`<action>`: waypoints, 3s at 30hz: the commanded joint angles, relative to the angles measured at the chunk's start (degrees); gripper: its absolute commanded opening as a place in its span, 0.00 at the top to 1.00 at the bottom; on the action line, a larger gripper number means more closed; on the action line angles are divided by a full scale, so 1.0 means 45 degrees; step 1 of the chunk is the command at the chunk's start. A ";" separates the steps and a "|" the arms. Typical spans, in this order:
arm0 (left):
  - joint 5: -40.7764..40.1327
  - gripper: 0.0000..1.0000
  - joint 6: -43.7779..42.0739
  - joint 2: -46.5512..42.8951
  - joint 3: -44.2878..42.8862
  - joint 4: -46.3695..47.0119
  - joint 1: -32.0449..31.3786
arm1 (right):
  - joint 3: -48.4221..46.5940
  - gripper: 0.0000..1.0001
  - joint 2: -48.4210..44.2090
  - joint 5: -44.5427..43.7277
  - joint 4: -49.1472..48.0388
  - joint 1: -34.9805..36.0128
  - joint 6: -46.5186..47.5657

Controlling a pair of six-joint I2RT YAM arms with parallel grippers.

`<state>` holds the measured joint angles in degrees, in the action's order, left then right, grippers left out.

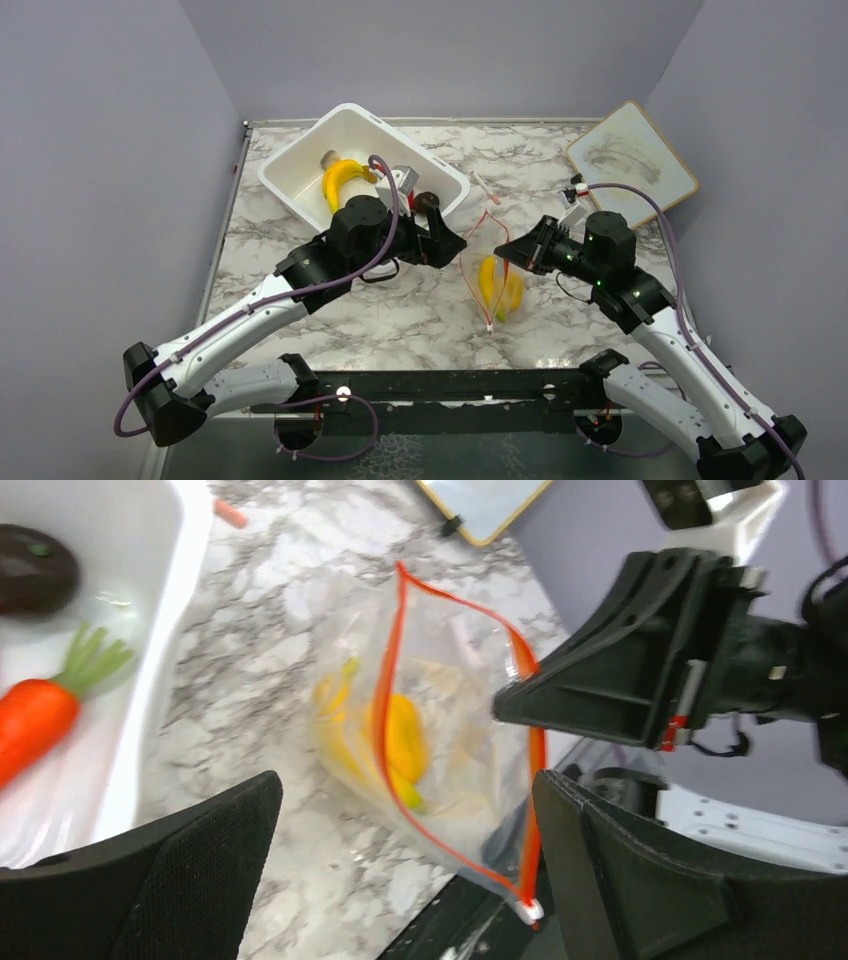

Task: Place the food in the zip-top bag and seal the zipper
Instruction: Place the fake fruit in the zipper food storage bag, then pick up the fake fruit from the bin.

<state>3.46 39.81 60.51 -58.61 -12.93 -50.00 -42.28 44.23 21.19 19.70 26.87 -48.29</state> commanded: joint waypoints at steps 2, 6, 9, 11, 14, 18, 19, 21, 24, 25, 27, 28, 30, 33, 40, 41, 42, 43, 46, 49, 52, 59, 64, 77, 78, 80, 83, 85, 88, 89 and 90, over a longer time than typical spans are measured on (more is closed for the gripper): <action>-0.2348 0.01 -0.2162 -0.0106 -0.0760 -0.1956 0.0004 | -0.0707 0.99 -0.0152 -0.0835 0.0527 -0.0015 0.0599; -0.3844 0.01 -0.2964 0.0499 -0.1596 -0.2857 0.0126 | -0.0892 0.99 -0.0129 -0.0727 0.0581 -0.0015 0.0834; -0.4381 0.01 -0.3550 0.1117 -0.2246 -0.3267 0.0550 | -0.0916 0.99 -0.0259 -0.0586 0.0548 -0.0015 0.1044; -0.4422 0.01 -0.3832 0.1530 -0.2624 -0.3334 0.1023 | -0.0853 0.99 -0.0352 -0.0694 0.0492 -0.0015 0.1139; -0.4344 0.08 -0.3781 0.2182 -0.2973 -0.3364 0.1989 | -0.0836 0.99 -0.0421 -0.0608 0.0340 -0.0015 0.1202; -0.3785 0.36 -0.3667 0.3068 -0.3274 -0.3129 0.3284 | -0.0916 0.99 -0.0537 -0.0411 0.0353 -0.0015 0.1494; -0.3923 0.41 -0.3666 0.3295 -0.3356 -0.3080 0.3479 | -0.0912 0.99 -0.0574 -0.0339 0.0351 -0.0015 0.1557; -0.4418 0.43 -0.3713 0.3736 -0.3545 -0.2980 0.3747 | -0.0861 0.99 -0.0623 -0.0245 0.0442 -0.0015 0.1651; -0.5129 0.43 -0.3824 0.4403 -0.3593 -0.2464 0.4197 | -0.0802 0.99 -0.0681 -0.0263 0.0556 -0.0015 0.1857; -0.5067 0.46 -0.3981 0.4627 -0.3496 -0.1998 0.4397 | -0.0756 0.99 -0.0704 -0.0310 0.0559 -0.0015 0.1864; -0.4883 0.49 -0.4208 0.5092 -0.3315 -0.1183 0.4811 | -0.0758 0.99 -0.0712 -0.0321 0.0464 -0.0015 0.1820; -0.4787 0.50 -0.4207 0.5357 -0.3388 -0.0974 0.5011 | -0.0775 0.99 -0.0698 -0.0291 0.0353 -0.0015 0.1803; -0.4639 0.50 -0.4069 0.5996 -0.3593 -0.0656 0.5414 | -0.0824 0.99 -0.0612 -0.0229 0.0221 -0.0015 0.1793; -0.4595 0.50 -0.4042 0.6995 -0.3906 -0.0086 0.5889 | -0.1024 0.99 -0.0429 -0.0228 0.0324 -0.0022 0.1832; -0.4513 0.50 -0.3711 0.8889 -0.4435 0.1053 0.6838 | -0.2253 0.99 -0.0442 -0.0925 0.1840 -0.0015 0.1701; -0.4543 0.50 -0.3735 0.9077 -0.4668 0.1190 0.6878 | -0.2458 0.99 -0.0537 -0.0962 0.2051 -0.0020 0.1681; -0.4623 0.50 -0.3748 0.9266 -0.4773 0.1315 0.6900 | -0.2611 0.99 -0.0647 -0.1028 0.2226 -0.0015 0.1636; -0.4721 0.50 -0.3749 0.9456 -0.4915 0.1433 0.6925 | -0.2708 0.99 -0.0766 -0.1126 0.2372 -0.0015 0.1563; -0.4795 0.51 -0.3423 1.0139 -0.5367 0.1513 0.7124 | -0.2681 0.99 -0.1098 -0.1452 0.2529 -0.0015 0.1343; -0.4574 0.53 -0.2531 1.0717 -0.5781 0.1303 0.7487 | -0.2472 0.99 -0.1252 -0.1708 0.2637 -0.0015 0.1260; -0.4508 0.53 -0.2208 1.1258 -0.6243 0.1279 0.7612 | -0.2324 0.99 -0.1278 -0.1803 0.2688 -0.0015 0.1241; -0.4760 0.44 -0.1225 1.2200 -0.6780 0.0754 0.7721 | -0.2259 0.99 -0.1047 -0.1631 0.2482 -0.0015 0.1373; -0.5024 0.43 -0.0952 1.2653 -0.6807 0.0706 0.7727 | -0.2579 0.99 -0.1033 -0.2136 0.2754 -0.0016 0.1805; -0.5652 0.43 -0.1355 1.3859 -0.7779 0.0334 0.7732 | -0.2403 0.99 -0.1276 -0.2425 0.3029 -0.0015 0.1982; -0.5626 0.43 -0.1370 1.4000 -0.7911 0.0305 0.7746 | -0.2418 0.99 -0.1291 -0.2424 0.3034 -0.0015 0.1982; -0.5429 0.43 -0.1400 1.4228 -0.8165 0.0173 0.7738 | -0.2411 0.99 -0.1274 -0.2467 0.3043 -0.0015 0.1982; -0.5107 0.47 -0.1410 1.4365 -0.8351 0.0013 0.7746 | -0.2437 0.99 -0.1274 -0.2521 0.3082 -0.0015 0.1962; -0.5051 0.49 -0.1367 1.4399 -0.8350 0.0038 0.7732 | -0.2409 0.99 -0.1289 -0.2521 0.3039 -0.0025 0.1952; -0.4959 0.50 -0.1442 1.4444 -0.8345 0.0036 0.7742 | -0.2271 0.99 -0.1371 -0.2563 0.2965 -0.0025 0.1916; -0.4951 0.51 -0.1486 1.4461 -0.8328 0.0031 0.7733 | -0.2251 0.99 -0.1414 -0.2634 0.2972 -0.0026 0.1910; -0.4976 0.52 -0.1499 1.4480 -0.8314 -0.0011 0.7739 | -0.2258 0.99 -0.1428 -0.2711 0.3010 -0.0019 0.1931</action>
<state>-19.55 33.82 124.84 -94.48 -12.25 -15.38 -52.62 38.96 11.14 33.34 26.87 -40.21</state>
